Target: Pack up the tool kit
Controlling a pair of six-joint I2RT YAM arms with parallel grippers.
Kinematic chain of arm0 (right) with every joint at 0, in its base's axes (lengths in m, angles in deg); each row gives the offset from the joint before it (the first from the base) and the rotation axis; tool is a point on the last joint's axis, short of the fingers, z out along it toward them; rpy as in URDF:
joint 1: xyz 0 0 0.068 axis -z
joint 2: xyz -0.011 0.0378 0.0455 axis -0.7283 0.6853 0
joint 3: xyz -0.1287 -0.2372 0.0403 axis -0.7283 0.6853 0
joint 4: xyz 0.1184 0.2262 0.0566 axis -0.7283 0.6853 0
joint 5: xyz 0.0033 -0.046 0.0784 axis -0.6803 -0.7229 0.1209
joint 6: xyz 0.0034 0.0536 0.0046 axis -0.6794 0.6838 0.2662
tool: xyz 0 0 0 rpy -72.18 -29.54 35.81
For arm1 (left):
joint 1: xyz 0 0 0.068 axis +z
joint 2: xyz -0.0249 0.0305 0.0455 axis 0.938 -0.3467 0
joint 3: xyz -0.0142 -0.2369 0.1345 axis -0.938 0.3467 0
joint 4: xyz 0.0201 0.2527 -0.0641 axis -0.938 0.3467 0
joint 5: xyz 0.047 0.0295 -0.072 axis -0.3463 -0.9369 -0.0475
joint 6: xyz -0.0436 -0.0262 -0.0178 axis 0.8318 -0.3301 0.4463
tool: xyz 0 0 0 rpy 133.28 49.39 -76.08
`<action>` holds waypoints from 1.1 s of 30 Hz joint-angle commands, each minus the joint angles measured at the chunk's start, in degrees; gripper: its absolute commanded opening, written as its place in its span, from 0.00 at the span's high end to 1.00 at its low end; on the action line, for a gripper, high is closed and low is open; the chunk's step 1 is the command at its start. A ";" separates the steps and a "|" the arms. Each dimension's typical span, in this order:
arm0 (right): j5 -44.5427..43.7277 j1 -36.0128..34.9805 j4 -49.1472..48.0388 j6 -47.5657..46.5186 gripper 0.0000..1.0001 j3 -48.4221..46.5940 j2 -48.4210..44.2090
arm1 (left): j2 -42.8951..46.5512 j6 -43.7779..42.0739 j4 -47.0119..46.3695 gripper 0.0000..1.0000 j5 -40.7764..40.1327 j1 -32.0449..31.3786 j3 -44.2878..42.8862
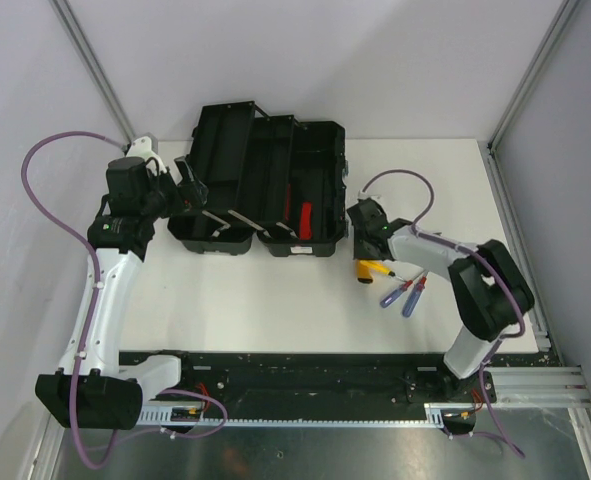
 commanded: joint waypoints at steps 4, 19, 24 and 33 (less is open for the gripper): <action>-2.22 3.76 -3.20 1.87 0.97 -1.51 -13.24 | 1.60 -0.47 -0.44 0.03 -0.29 -0.19 -0.55; 7.12 2.89 -8.94 2.38 0.95 -15.91 -10.56 | 1.61 -0.44 -0.44 0.03 -0.18 -0.19 -1.13; 4.26 -1.33 -8.38 2.18 0.95 -25.85 -1.05 | 1.77 -0.22 -0.51 0.03 0.37 -0.19 -1.32; 2.13 -3.15 -2.72 5.27 0.94 -42.17 18.87 | 1.75 -0.14 -0.42 0.03 0.91 -0.19 -2.69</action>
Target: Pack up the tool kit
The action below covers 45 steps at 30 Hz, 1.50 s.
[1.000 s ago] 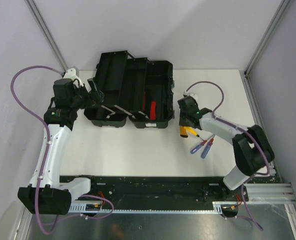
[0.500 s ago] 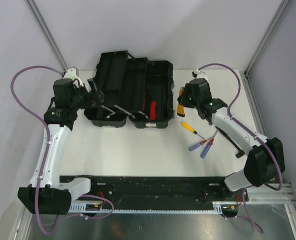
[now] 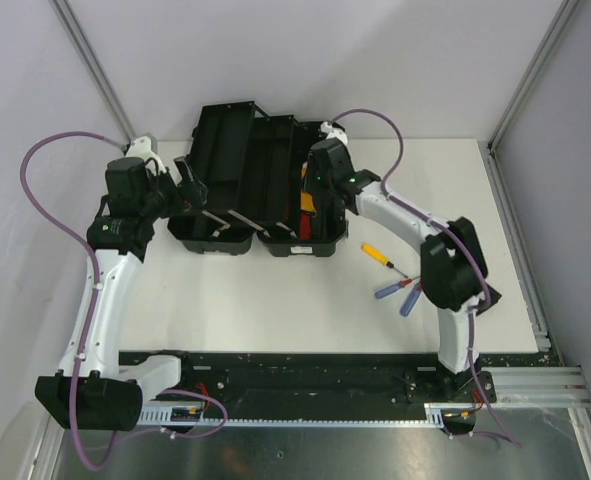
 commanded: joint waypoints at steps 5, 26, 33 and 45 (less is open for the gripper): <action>-5.30 -0.88 4.91 1.29 0.94 -12.91 14.03 | 1.06 -0.28 -0.36 0.03 0.55 -0.19 -3.08; -10.25 -1.34 10.24 2.98 0.75 -19.65 23.08 | 1.62 -0.23 -0.23 0.03 0.47 -0.18 -3.50; -10.16 -0.98 11.11 4.22 0.56 -19.60 21.39 | 1.77 -0.23 -0.18 0.03 0.43 -0.19 -3.67; -8.13 1.30 11.52 4.74 0.45 -17.43 10.44 | 1.32 -0.69 -0.29 0.04 5.64 -0.59 -4.52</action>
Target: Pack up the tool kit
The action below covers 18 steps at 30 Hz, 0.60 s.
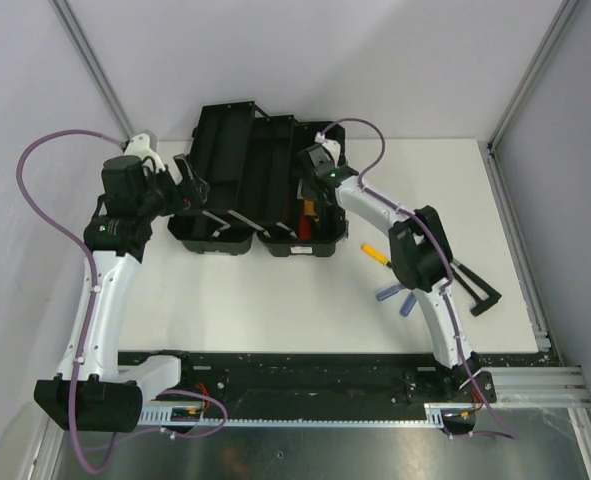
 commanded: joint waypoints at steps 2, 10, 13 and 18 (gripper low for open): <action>-0.04 1.66 -1.12 0.71 0.45 2.74 -13.97 | 0.52 -0.98 -0.50 0.04 5.12 -1.33 -3.84; 1.60 10.70 -2.24 1.08 0.44 21.63 -32.99 | -0.78 -0.78 -0.63 0.04 7.03 -4.35 -5.64; 1.15 16.40 -0.44 -1.10 0.43 29.53 -38.66 | -0.73 -0.76 -0.75 0.04 7.27 -5.08 -5.46; 0.88 25.17 5.12 -8.32 0.40 37.00 -41.02 | -0.88 -0.78 -0.75 0.04 7.39 -5.59 -4.85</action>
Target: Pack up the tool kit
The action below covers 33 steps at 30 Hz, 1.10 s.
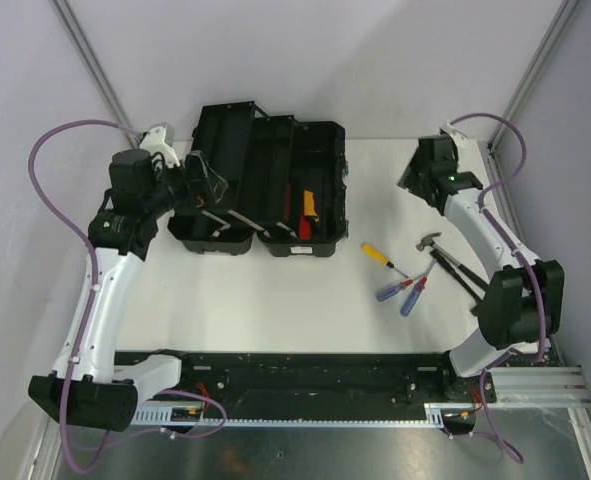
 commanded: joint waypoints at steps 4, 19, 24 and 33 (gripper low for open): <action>1.92 11.32 7.92 -8.12 0.39 8.08 2.54 | 0.02 -0.92 -1.01 0.04 0.96 -0.74 -0.95; 9.17 20.83 8.14 -26.91 0.48 8.71 14.92 | -0.93 -2.22 -0.93 0.04 -1.32 -0.87 -1.02; 14.35 21.39 8.05 -27.97 0.49 8.70 14.66 | -1.06 -2.38 -0.94 0.04 -1.89 -0.82 -1.08; 17.88 21.94 9.44 -25.34 0.53 10.38 10.05 | -1.18 -2.64 -0.34 0.04 -2.70 -0.80 -2.09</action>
